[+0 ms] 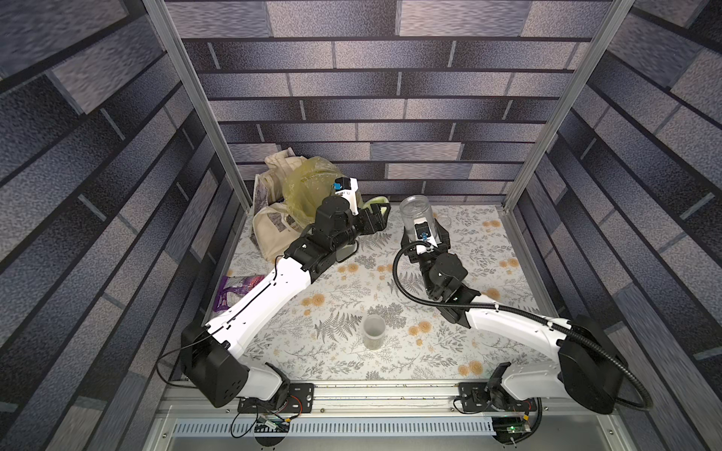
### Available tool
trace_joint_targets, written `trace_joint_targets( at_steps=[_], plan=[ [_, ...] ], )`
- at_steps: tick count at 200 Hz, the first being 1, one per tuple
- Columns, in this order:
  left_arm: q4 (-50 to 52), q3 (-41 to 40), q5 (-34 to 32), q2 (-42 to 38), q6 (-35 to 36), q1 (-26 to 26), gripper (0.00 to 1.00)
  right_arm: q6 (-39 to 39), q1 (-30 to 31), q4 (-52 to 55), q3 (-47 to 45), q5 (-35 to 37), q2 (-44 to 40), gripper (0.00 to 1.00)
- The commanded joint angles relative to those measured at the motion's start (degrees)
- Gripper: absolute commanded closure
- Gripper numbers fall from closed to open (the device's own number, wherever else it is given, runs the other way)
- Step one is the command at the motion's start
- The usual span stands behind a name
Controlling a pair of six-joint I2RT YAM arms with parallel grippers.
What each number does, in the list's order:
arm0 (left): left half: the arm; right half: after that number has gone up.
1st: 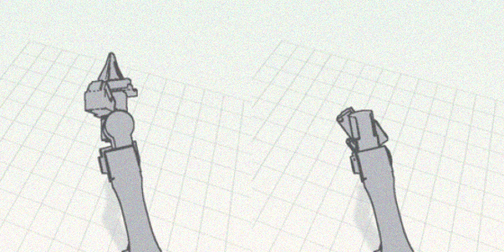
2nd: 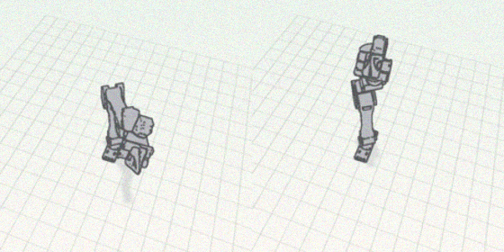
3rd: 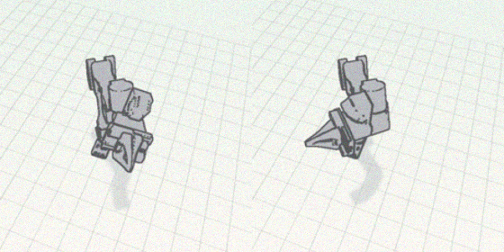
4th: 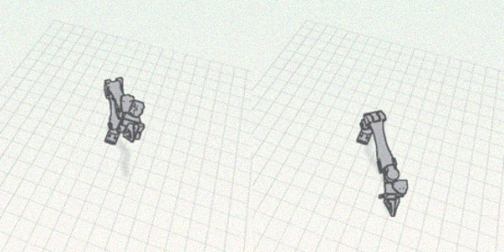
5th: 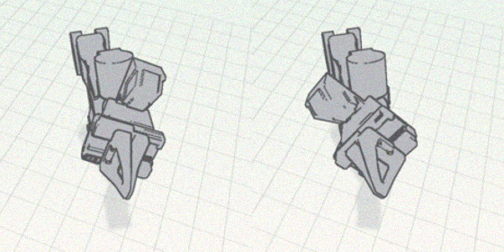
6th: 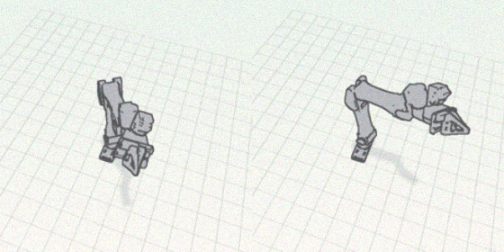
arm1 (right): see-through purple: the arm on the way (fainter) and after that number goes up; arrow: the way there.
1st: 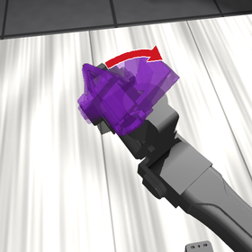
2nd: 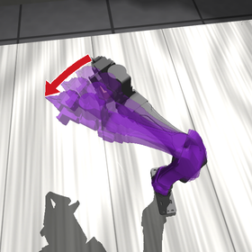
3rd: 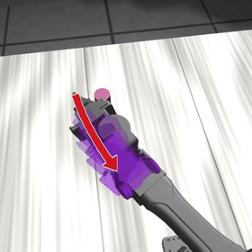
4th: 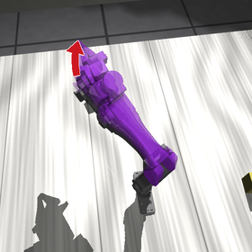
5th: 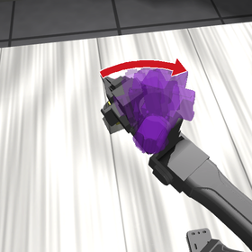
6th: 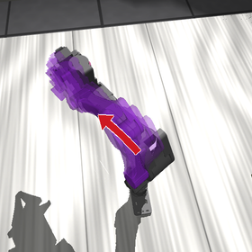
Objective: Empty moldy mung beans from jars
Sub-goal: Unscrew the lid from the jar, then place the lid at the center of the board.
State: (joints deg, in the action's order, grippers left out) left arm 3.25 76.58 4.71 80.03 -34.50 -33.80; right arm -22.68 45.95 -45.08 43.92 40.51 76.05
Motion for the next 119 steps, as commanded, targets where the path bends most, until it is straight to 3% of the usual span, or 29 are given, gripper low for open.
trace_joint_targets(
  at_steps=[1, 51, 95, 119],
  plan=[
    [-2.50, -4.33, 3.87, -3.54, 6.09, 0.91, 0.14, 4.98, -1.09, 2.13, -0.06, -2.55, -6.16, 0.63],
    [-10.93, -14.69, 12.85, -6.77, 17.50, 2.13, 0.13, 13.99, -3.11, 19.75, -1.31, -13.62, -16.06, 0.63],
    [-15.15, -15.15, 20.39, -2.32, 28.81, 2.03, 0.13, 18.15, -4.59, 29.34, -2.69, -22.57, -24.89, 0.63],
    [-14.39, -11.87, 19.40, 2.54, 31.12, 2.06, 0.14, 17.89, -5.15, 34.39, -1.89, -25.81, -26.82, 0.62]
  ],
)
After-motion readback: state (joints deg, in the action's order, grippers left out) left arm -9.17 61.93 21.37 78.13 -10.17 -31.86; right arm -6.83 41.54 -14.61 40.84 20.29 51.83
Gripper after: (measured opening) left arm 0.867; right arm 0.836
